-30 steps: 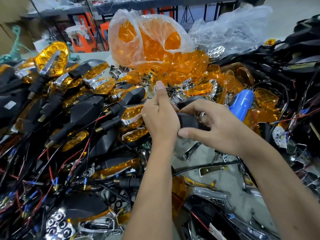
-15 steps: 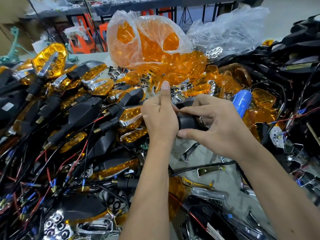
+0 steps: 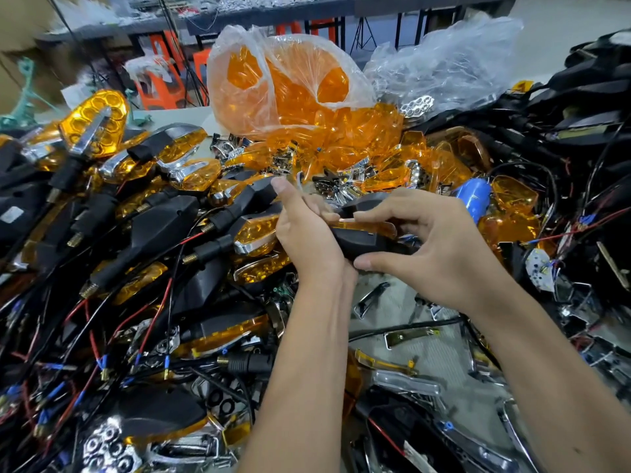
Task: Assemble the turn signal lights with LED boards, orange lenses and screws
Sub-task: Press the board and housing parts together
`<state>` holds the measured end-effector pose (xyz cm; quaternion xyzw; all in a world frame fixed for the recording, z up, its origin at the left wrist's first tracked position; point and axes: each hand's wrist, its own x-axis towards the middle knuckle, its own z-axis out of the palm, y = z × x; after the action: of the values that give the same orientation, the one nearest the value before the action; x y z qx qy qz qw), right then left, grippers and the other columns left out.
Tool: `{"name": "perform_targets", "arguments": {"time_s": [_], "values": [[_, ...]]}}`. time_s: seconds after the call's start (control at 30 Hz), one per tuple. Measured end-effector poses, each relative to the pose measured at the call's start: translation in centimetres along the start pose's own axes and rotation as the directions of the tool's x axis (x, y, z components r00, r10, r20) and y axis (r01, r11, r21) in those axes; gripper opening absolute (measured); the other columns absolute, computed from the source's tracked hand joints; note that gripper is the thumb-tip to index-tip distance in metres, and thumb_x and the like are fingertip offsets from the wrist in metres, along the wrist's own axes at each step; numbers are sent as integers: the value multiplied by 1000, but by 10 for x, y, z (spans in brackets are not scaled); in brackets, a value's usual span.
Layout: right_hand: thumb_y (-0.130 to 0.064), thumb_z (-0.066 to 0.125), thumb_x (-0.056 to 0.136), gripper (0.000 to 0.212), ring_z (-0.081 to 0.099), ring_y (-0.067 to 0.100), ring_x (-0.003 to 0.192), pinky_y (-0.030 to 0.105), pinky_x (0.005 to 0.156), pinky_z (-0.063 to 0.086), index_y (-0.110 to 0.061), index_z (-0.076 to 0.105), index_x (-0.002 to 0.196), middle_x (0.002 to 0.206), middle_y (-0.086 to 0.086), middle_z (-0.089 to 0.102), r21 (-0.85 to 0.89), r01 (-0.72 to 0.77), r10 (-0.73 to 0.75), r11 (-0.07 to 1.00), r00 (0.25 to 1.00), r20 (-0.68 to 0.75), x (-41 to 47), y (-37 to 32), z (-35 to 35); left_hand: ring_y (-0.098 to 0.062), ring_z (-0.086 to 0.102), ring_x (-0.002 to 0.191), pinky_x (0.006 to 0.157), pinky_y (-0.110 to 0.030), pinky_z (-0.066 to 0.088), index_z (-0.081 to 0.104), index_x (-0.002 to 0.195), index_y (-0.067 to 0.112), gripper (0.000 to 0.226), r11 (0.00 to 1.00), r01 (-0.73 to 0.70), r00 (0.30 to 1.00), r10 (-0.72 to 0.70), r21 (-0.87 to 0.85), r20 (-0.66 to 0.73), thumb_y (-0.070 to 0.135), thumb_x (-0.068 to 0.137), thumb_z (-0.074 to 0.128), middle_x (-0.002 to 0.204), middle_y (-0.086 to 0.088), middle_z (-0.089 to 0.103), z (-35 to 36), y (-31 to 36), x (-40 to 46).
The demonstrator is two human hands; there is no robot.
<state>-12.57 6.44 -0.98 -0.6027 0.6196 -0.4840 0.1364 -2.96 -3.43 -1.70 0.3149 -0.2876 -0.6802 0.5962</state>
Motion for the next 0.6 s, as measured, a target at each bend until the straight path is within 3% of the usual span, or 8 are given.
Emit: {"name": "perform_targets", "arguments": {"time_s": [0.13, 0.23, 0.33, 0.43, 0.53, 0.6], "values": [[-24, 97, 67, 45, 66, 28, 92, 51, 82, 53, -15, 81, 108, 95, 5, 70, -84, 58, -59, 995, 998, -16, 3, -6, -2, -11, 36, 47, 58, -28, 35, 38, 53, 21, 63, 1000, -19, 1000, 18, -14, -5, 51, 108, 44, 50, 4, 37, -1, 5, 1], [-25, 97, 68, 45, 69, 24, 95, 49, 85, 56, -16, 81, 109, 99, 5, 73, -60, 15, -16, 998, 1000, -17, 4, -8, 2, -11, 42, 50, 58, -27, 39, 43, 59, 19, 60, 994, 82, 997, -82, -70, -2, 57, 106, 45, 55, 3, 43, -1, 7, 3], [-25, 92, 77, 33, 75, 15, 89, 41, 84, 62, -19, 79, 107, 95, -2, 79, 170, -131, 151, 977, 982, -110, 8, -2, 5, -16, 61, 65, 63, -30, 51, 59, 75, 18, 59, 981, 193, 972, -188, -29, 139, 66, 103, 40, 70, 0, 62, -2, 5, 0], [-24, 82, 88, 26, 77, 35, 79, 52, 72, 65, -6, 72, 103, 88, 12, 79, 324, -244, 289, 914, 952, -100, 15, 3, 8, -22, 70, 83, 57, -27, 52, 67, 99, 16, 62, 968, 222, 910, -250, 121, 331, 71, 99, 40, 105, -8, 76, 3, 4, -9], [-30, 73, 97, 30, 75, 40, 70, 54, 60, 64, -1, 69, 92, 81, 21, 74, 359, -281, 342, 890, 932, -117, 19, -1, 10, -20, 74, 85, 45, -22, 48, 65, 119, 12, 47, 954, 263, 870, -298, 141, 394, 54, 101, 54, 122, -8, 75, 9, 4, -13], [-34, 65, 103, 34, 75, 23, 65, 40, 58, 64, -6, 71, 85, 75, 11, 73, 282, -266, 312, 922, 941, -130, 19, -3, 7, -17, 74, 77, 45, -21, 49, 73, 113, 7, 41, 946, 290, 866, -324, 143, 381, 42, 103, 53, 112, -7, 78, 8, 1, -14]]}}
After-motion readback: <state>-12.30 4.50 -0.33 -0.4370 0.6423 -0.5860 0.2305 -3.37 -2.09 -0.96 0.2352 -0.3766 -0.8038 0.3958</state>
